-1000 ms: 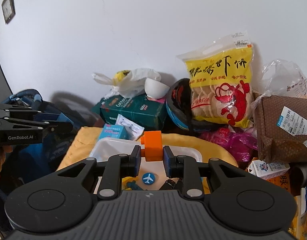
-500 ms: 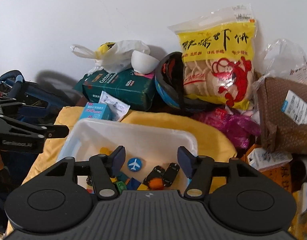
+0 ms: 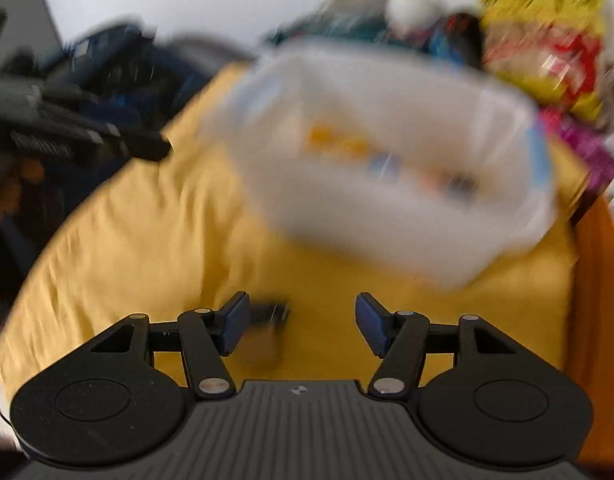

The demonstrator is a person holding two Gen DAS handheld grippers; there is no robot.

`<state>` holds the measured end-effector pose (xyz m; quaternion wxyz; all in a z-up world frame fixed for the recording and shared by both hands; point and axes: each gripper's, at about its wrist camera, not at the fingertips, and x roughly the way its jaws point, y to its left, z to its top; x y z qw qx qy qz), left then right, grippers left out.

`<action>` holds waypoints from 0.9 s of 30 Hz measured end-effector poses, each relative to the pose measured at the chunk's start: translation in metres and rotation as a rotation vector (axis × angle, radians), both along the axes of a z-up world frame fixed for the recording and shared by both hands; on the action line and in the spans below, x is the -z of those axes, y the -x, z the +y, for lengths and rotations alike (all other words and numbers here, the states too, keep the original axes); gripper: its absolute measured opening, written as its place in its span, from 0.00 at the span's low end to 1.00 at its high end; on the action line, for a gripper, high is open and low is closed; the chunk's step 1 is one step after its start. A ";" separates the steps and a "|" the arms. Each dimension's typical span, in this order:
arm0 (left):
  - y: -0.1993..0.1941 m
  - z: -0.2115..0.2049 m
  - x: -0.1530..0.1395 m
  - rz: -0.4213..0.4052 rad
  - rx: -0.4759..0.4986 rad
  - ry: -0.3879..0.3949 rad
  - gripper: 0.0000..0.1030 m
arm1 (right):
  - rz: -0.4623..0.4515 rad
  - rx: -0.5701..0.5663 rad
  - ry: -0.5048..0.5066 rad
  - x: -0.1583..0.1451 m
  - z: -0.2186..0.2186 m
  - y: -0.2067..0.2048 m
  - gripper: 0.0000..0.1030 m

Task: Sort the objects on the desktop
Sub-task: 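Grasp a black toy car with the left tool while the right tool grasps a brown block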

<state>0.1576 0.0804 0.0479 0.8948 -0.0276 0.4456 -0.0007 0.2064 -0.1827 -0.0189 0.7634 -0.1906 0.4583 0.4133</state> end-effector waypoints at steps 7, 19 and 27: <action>0.028 -0.004 0.036 0.086 0.023 0.013 0.74 | 0.025 0.020 0.014 0.050 0.025 0.009 0.52; -0.003 -0.070 0.074 0.100 0.153 -0.018 0.74 | 0.058 0.139 -0.049 0.031 -0.025 0.000 0.32; -0.038 -0.110 0.097 0.115 0.252 -0.028 0.55 | 0.074 0.264 -0.073 0.024 -0.085 -0.003 0.32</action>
